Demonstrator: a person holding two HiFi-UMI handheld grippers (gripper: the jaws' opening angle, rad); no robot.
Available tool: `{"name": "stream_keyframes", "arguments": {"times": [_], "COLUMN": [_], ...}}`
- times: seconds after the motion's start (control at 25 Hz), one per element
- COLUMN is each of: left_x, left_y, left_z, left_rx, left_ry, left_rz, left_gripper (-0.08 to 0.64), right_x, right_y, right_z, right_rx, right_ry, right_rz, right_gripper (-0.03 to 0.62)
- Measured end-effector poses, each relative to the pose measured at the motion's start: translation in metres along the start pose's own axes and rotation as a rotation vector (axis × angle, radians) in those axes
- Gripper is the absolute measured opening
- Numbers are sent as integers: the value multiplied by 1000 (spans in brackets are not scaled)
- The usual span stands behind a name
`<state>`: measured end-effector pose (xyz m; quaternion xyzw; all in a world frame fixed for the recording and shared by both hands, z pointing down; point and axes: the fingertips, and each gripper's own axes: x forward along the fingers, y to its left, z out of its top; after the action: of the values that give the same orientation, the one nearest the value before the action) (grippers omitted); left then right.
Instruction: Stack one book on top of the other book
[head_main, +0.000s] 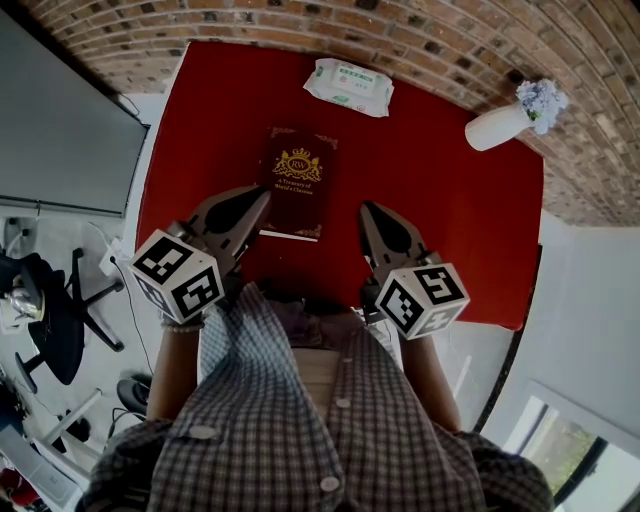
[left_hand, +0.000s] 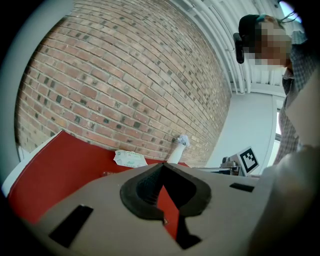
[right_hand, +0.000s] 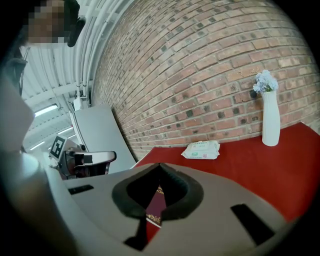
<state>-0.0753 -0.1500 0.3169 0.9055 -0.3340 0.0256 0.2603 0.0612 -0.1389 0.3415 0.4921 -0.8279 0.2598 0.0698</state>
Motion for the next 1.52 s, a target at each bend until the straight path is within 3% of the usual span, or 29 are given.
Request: {"name": "stream_keyframes", "arguments": {"times": [0.4,0.68,1.52], "left_x": [1,-2,3], "left_y": [-2,-1,1], "left_z": [-2,3,2], "left_rx": [-1,-71,-71], "left_ry": [0,-33,-12], "left_rz": [-6,-26,-31], "left_gripper": [8,8,8], "right_x": [-2,1,8], "right_y": [2,2,3], "right_z": [-1,-7,-15], "right_rx": [-2,4,-23], "right_ry": [3,26,68], "right_rz": [2,8,21], "right_gripper": [6,6,6]}}
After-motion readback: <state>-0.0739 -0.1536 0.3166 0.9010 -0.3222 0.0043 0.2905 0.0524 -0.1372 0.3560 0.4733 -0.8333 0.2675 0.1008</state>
